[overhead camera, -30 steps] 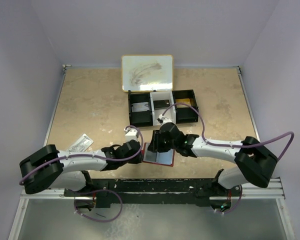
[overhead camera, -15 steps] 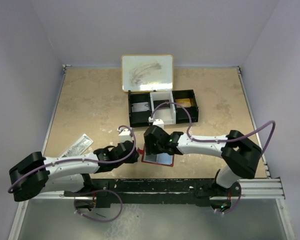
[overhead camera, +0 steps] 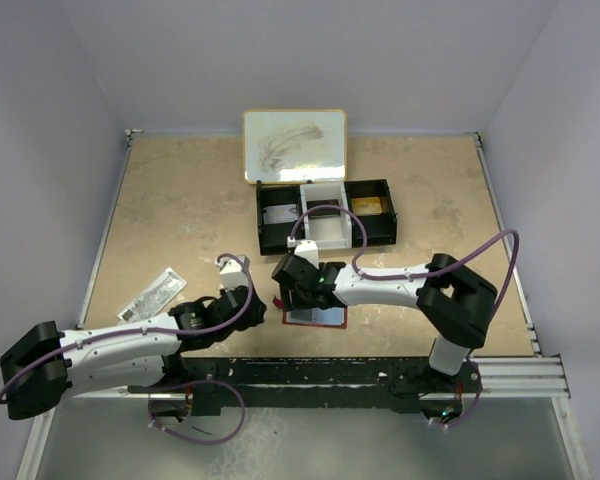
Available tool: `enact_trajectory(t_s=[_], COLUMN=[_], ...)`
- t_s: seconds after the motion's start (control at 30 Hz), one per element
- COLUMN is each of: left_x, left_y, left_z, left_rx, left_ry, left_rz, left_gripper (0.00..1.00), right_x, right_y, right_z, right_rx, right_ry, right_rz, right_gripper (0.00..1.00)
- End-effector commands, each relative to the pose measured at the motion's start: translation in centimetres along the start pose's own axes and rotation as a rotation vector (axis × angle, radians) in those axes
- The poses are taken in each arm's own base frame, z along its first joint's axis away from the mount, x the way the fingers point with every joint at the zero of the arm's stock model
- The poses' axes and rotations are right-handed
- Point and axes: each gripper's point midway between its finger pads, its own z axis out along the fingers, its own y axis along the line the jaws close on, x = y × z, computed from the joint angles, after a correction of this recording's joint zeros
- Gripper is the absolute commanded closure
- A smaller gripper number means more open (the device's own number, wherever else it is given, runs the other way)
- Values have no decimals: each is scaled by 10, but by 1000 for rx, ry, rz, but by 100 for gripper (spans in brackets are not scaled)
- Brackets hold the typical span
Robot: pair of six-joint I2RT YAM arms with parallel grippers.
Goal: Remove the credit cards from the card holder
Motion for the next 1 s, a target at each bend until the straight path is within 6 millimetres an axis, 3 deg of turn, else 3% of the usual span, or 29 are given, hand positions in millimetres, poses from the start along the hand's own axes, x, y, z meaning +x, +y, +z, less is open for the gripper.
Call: enact_trajectory(t_s=[0.0, 0.13, 0.27, 0.4, 0.53, 0.77, 0.97], left_x=[-6, -6, -6, -6, -6, -4, -3], left_y=[1, 1, -1, -13, -27, -38, -62], left_z=[-2, -3, -3, -5, -6, -6, -10], left_rx=[-6, -4, 6, 59, 117, 169, 287], left_ry=[-35, -33, -26, -14, -5, 10, 25], left_rz=[-20, -18, -19, -24, -37, -42, -75], left_gripper=[92, 92, 92, 91, 91, 90, 80], right_x=[-2, 1, 7, 10, 11, 12, 8], right_y=[0, 0, 21, 26, 25, 22, 22], right_z=[3, 2, -6, -11, -11, -13, -17], right_rx=[41, 42, -102, -185, -226, -266, -357], right_ry=[-10, -8, 23, 21, 22, 16, 7], right_rz=[9, 21, 37, 69, 100, 129, 186], right_gripper=[29, 32, 32, 33, 39, 39, 38])
